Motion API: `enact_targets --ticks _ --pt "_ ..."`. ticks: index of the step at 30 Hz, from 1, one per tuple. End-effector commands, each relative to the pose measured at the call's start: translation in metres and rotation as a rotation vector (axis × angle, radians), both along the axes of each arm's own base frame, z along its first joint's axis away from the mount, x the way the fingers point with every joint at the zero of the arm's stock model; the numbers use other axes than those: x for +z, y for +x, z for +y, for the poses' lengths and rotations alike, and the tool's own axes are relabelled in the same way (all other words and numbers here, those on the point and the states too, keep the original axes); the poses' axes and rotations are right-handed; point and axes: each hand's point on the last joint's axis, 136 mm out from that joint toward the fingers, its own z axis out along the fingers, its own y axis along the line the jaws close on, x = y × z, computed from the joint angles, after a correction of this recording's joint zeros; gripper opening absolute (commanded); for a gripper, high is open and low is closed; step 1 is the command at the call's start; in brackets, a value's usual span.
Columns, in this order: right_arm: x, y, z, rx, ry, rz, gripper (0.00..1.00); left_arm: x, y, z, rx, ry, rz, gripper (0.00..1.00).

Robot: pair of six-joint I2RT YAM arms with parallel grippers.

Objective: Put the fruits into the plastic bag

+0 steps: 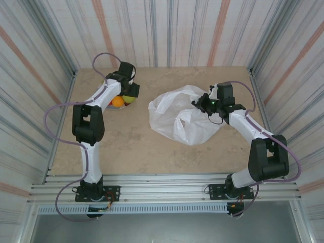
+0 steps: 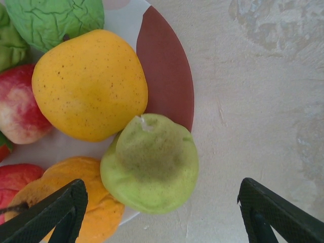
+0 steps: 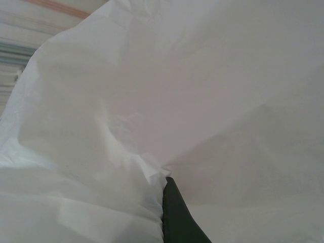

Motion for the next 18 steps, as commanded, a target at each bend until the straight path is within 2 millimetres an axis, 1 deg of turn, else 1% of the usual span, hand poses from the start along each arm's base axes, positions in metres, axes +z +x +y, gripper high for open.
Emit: enact_targets --ticks 1,6,12,18 --pt "0.008 0.007 0.004 0.015 0.009 -0.024 0.00 -0.008 0.004 0.000 -0.019 0.064 0.020 0.83" --pt "0.006 0.007 0.004 0.016 0.007 -0.021 0.00 -0.018 0.008 0.000 -0.020 0.107 0.038 0.84" --pt "0.002 0.007 0.003 0.016 0.005 -0.014 0.00 -0.029 0.008 -0.001 -0.020 0.121 0.055 0.85" --pt "-0.001 0.008 0.004 0.018 0.008 -0.008 0.00 -0.040 0.007 0.003 -0.016 0.149 0.076 0.86"
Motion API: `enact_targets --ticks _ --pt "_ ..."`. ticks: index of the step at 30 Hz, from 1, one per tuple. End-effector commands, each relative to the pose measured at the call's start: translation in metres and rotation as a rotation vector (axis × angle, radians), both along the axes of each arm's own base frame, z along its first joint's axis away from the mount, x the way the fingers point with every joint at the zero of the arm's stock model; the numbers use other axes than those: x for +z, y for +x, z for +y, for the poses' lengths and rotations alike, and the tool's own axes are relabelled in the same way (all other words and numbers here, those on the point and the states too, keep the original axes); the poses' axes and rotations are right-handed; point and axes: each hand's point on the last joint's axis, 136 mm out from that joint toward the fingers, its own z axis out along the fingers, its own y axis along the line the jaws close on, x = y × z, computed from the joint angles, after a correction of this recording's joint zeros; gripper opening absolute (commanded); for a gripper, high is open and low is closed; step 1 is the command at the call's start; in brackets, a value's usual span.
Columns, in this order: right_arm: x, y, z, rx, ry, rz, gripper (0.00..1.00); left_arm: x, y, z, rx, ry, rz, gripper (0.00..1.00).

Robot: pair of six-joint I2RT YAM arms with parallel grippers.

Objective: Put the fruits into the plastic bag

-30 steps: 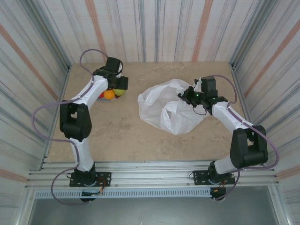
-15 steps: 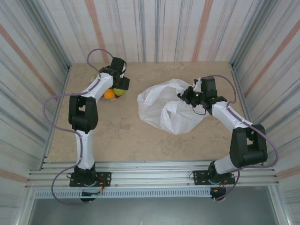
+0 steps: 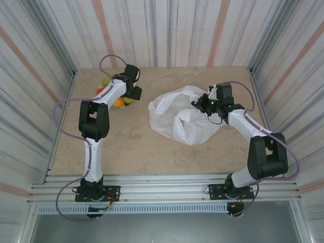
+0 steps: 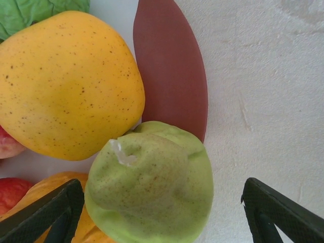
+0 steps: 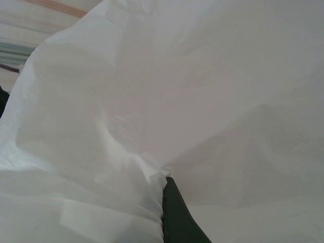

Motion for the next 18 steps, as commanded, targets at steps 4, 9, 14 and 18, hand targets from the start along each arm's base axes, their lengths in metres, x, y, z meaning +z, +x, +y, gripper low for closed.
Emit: enact_targets --ticks 4,9,14,18 --pt "0.004 0.005 0.004 0.018 0.009 -0.016 0.00 -0.012 0.000 0.002 -0.009 0.045 0.029 0.87" --pt "0.001 0.004 0.003 0.016 0.008 -0.010 0.00 -0.018 0.000 0.002 -0.011 0.042 0.039 0.87" --pt "-0.001 0.004 0.003 0.015 0.010 -0.008 0.00 -0.022 0.001 0.000 -0.016 0.035 0.044 0.87" --pt "-0.001 0.004 0.003 0.018 0.013 -0.006 0.00 -0.025 0.001 -0.002 -0.020 0.032 0.050 0.83"
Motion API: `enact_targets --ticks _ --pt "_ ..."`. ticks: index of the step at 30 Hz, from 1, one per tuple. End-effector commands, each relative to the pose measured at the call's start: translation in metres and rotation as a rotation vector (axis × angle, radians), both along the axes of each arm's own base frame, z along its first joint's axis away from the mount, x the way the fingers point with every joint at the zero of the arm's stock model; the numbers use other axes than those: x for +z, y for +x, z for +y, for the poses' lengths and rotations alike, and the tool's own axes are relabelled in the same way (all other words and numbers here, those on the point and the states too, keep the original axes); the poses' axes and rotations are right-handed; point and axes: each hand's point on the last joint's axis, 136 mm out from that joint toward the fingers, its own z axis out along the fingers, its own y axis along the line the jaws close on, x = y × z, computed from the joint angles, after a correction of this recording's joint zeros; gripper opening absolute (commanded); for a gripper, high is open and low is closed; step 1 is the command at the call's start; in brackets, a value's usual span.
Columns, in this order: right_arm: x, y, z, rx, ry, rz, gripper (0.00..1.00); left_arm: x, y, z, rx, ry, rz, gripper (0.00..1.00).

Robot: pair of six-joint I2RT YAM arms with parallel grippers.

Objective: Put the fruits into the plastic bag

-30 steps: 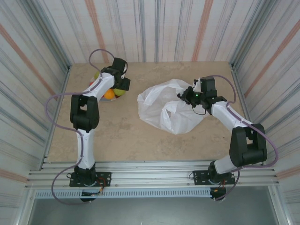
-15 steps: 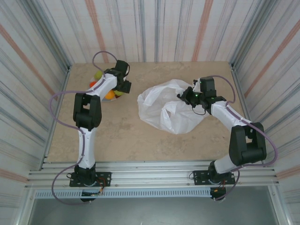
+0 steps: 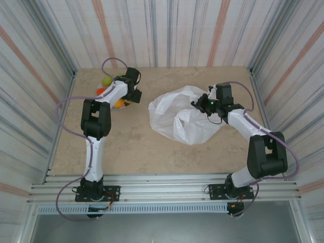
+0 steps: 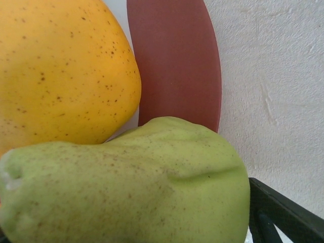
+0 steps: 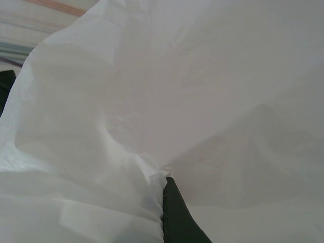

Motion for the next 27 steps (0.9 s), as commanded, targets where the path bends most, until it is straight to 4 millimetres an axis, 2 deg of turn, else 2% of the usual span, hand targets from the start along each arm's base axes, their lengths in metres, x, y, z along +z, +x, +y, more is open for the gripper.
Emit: enact_targets --ticks 1,5,9,14,16,19,21,24,27 --pt "0.001 0.003 0.002 0.015 0.011 -0.008 0.00 0.000 0.003 -0.005 -0.017 -0.006 0.005 0.82" --pt "0.001 0.003 0.003 0.016 0.014 -0.007 0.00 0.006 0.002 -0.008 -0.021 -0.018 -0.003 0.76" --pt "0.002 0.002 0.003 0.017 0.015 -0.007 0.00 0.024 0.002 -0.013 -0.028 -0.038 -0.035 0.73" --pt "0.003 0.002 0.002 0.008 0.014 -0.004 0.00 0.062 -0.008 -0.032 -0.049 -0.094 -0.096 0.72" --pt "0.004 0.002 0.003 0.002 0.023 -0.001 0.00 0.088 -0.021 -0.042 -0.050 -0.157 -0.136 0.72" --pt "0.003 0.001 0.004 -0.014 0.041 0.008 0.00 0.117 -0.051 -0.063 -0.085 -0.275 -0.189 0.71" --pt "0.004 0.001 0.003 -0.030 0.044 0.009 0.00 0.131 -0.083 -0.071 -0.110 -0.330 -0.218 0.71" --pt "0.007 0.001 0.002 -0.048 0.036 0.005 0.00 0.141 -0.134 -0.071 -0.133 -0.381 -0.242 0.71" --pt "0.006 0.002 0.003 -0.052 0.040 0.011 0.00 0.132 -0.189 -0.066 -0.145 -0.434 -0.229 0.71"
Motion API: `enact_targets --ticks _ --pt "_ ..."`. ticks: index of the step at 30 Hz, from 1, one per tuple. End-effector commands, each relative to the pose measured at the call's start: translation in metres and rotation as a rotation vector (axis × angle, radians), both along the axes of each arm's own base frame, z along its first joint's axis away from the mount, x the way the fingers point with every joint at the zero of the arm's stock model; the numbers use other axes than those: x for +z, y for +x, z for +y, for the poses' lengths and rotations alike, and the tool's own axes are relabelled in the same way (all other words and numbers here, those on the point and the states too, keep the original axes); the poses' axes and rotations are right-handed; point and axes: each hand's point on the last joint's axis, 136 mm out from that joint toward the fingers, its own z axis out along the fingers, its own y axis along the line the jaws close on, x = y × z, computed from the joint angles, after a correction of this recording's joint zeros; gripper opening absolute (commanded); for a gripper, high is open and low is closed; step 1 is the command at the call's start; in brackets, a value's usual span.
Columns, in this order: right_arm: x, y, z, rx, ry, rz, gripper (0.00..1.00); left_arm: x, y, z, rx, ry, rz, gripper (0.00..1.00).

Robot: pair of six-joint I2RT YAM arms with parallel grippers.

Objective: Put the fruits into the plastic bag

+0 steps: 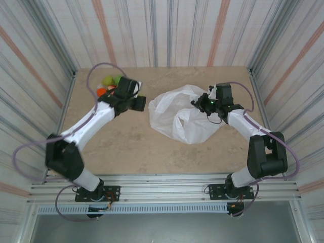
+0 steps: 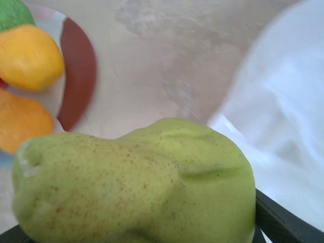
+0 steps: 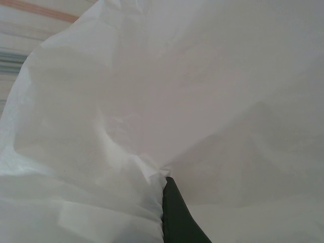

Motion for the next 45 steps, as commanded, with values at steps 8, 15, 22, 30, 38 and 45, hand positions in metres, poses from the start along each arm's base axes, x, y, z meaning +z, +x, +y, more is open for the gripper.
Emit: enact_targets --ticks 8,15,22,30,38,45 --pt "0.005 -0.005 0.019 0.054 0.012 0.023 0.00 -0.009 -0.107 -0.067 -0.197 -0.346 -0.032 0.68" --pt "0.015 -0.019 0.031 0.120 -0.017 0.023 0.00 -0.032 -0.086 -0.127 -0.300 -0.301 0.025 0.67" --pt "0.023 -0.037 0.038 0.214 -0.032 0.018 0.00 -0.057 -0.044 -0.151 -0.212 -0.280 0.018 0.68" --pt "0.040 -0.039 0.064 0.238 0.097 0.003 0.00 -0.064 -0.015 -0.199 -0.178 -0.447 -0.042 0.71" --pt "0.029 -0.037 0.063 0.207 0.108 0.030 0.00 -0.084 0.003 -0.220 -0.133 -0.545 -0.048 0.79" --pt "0.020 -0.036 0.056 0.201 0.077 0.036 0.00 -0.075 -0.002 -0.210 -0.158 -0.490 -0.084 0.89"
